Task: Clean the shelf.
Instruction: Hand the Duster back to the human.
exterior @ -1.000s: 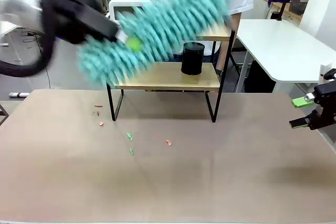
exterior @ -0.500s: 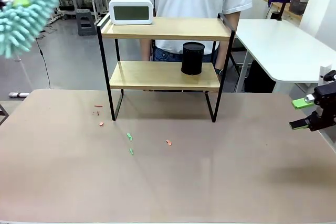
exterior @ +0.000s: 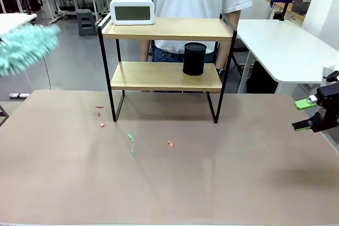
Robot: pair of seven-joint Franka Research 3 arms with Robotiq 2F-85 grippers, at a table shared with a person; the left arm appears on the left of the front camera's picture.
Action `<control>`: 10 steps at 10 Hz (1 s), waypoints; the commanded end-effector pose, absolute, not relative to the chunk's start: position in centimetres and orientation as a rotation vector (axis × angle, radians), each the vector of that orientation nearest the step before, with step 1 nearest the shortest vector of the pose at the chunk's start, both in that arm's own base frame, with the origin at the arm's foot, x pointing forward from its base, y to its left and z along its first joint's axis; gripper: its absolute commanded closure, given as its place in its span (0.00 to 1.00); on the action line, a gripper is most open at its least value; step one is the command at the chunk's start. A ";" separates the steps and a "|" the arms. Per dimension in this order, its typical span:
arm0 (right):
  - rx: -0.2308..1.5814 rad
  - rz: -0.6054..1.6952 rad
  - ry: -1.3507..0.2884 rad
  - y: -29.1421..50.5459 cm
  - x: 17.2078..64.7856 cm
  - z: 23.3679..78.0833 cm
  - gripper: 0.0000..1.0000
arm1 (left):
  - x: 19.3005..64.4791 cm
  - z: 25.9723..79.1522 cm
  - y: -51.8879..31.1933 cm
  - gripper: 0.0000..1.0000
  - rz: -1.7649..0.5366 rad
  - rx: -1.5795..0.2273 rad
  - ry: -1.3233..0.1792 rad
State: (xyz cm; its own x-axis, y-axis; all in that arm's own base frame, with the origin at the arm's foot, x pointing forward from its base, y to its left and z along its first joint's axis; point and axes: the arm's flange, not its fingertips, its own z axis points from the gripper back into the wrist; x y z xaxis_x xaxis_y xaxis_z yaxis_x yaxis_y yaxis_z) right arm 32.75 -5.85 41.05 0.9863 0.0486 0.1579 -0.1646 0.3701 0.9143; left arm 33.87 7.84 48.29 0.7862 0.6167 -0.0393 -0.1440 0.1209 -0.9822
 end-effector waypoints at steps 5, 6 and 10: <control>1.181 0.132 -0.104 -6.1 32.8 41.4 0.00 | 34.3 45.7 6.7 1.00 0.573 -1.368 -0.258; 1.181 0.132 -0.104 -6.1 32.8 41.4 0.00 | 34.3 45.7 6.7 1.00 0.573 -1.368 -0.258; 1.181 0.132 -0.104 -6.1 32.8 41.4 0.00 | 34.3 45.7 6.7 1.00 0.573 -1.368 -0.258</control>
State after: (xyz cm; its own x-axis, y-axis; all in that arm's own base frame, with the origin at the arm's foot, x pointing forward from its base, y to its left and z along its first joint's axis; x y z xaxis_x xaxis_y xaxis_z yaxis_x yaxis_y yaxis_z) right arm 32.75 -5.85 41.05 0.9863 0.0486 0.1579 -0.1646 0.3701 0.9143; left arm 34.45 6.88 45.60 0.8404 0.5192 -0.1555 -0.2471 0.1117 -0.9625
